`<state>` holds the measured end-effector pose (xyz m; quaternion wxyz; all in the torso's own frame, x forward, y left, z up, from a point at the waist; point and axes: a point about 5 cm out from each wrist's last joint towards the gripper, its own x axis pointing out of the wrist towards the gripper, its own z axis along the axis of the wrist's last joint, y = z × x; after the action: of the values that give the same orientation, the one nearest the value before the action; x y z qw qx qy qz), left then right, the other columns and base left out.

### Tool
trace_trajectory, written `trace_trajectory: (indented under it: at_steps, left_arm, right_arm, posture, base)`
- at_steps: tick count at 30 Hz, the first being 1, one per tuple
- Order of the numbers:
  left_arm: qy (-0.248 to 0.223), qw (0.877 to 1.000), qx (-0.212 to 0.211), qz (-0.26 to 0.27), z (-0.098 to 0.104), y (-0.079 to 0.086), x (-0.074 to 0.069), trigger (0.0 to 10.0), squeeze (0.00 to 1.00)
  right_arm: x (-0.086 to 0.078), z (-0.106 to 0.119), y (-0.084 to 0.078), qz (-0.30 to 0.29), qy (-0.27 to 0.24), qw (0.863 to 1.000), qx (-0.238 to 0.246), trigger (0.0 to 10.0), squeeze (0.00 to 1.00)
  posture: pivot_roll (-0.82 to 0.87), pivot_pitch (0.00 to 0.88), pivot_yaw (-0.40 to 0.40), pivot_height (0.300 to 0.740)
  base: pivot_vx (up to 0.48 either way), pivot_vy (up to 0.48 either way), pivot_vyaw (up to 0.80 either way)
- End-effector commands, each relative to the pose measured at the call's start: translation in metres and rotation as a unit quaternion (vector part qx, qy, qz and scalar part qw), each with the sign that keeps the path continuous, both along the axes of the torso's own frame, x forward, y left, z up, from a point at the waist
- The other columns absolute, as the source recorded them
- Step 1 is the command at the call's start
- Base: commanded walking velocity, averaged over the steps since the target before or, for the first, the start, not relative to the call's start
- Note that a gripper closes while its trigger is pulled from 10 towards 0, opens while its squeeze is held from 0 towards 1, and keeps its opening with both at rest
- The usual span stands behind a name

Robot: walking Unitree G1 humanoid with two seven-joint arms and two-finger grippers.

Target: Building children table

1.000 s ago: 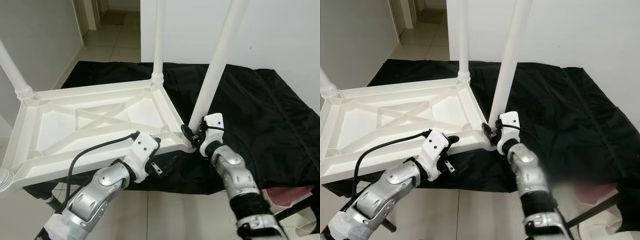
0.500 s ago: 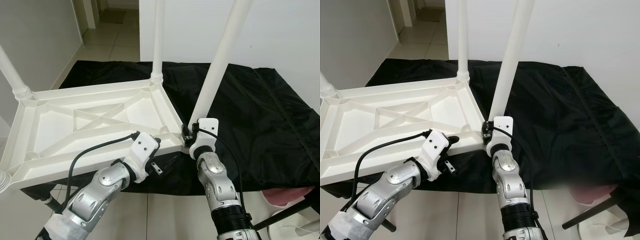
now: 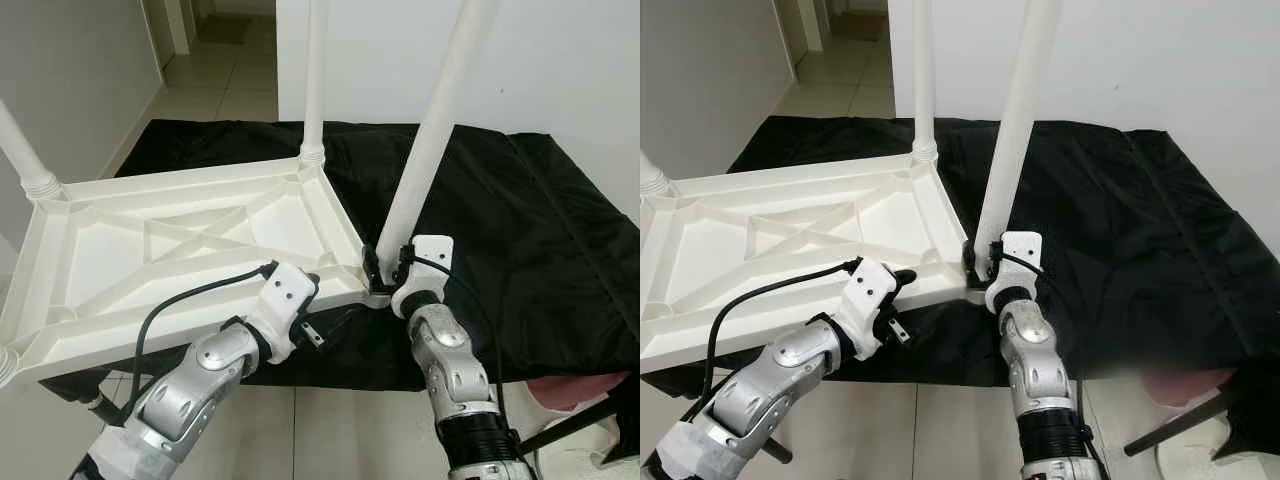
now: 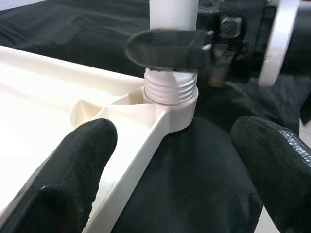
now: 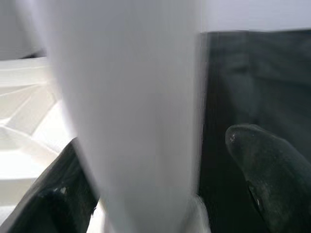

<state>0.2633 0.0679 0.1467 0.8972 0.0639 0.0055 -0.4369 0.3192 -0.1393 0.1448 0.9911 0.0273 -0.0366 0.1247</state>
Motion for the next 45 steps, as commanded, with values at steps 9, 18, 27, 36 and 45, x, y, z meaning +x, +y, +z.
trace_trajectory:
  at_steps: [9, 18, 27, 36, 45]
  left_arm:
    - [0.003, 0.999, 0.006, -0.046, 0.001, -0.002, -0.003, 10.0, 0.0]
    - [0.0, 0.999, 0.006, -0.045, 0.003, -0.001, -0.002, 10.0, 0.0]
    - [-0.001, 0.999, 0.006, -0.044, 0.003, -0.001, -0.002, 10.0, 0.0]
    - [-0.001, 0.999, 0.006, -0.044, 0.003, -0.002, -0.003, 10.0, 0.0]
    - [0.001, 0.999, 0.004, -0.041, 0.003, -0.001, -0.004, 10.0, 0.0]
  right_arm:
    - [0.01, 0.007, -0.006, 0.125, -0.025, 0.991, -0.04, 10.0, 0.0]
    - [0.014, 0.0, -0.005, 0.23, 0.0, 0.969, -0.088, 10.0, 0.0]
    - [0.023, -0.004, -0.005, 0.29, 0.01, 0.948, -0.135, 10.0, 0.0]
    - [0.032, -0.003, -0.015, 0.283, 0.019, 0.948, -0.148, 0.0, 0.0]
    - [0.029, -0.015, -0.022, 0.27, 0.037, 0.955, -0.121, 0.0, 0.0]
  posture:
    - [0.01, 0.015, -0.033, 0.74]
    - [0.02, 0.013, -0.03, 0.74]
    - [0.03, 0.012, -0.033, 0.74]
    - [0.03, 0.015, -0.041, 0.74]
    - [0.03, 0.02, -0.041, 0.74]
  base:
    - [0.0, 0.0, 0.0]
    - [0.0, 0.0, 0.0]
    - [0.0, 0.0, 0.0]
    - [0.0, 0.0, 0.0]
    - [0.0, 0.0, 0.0]
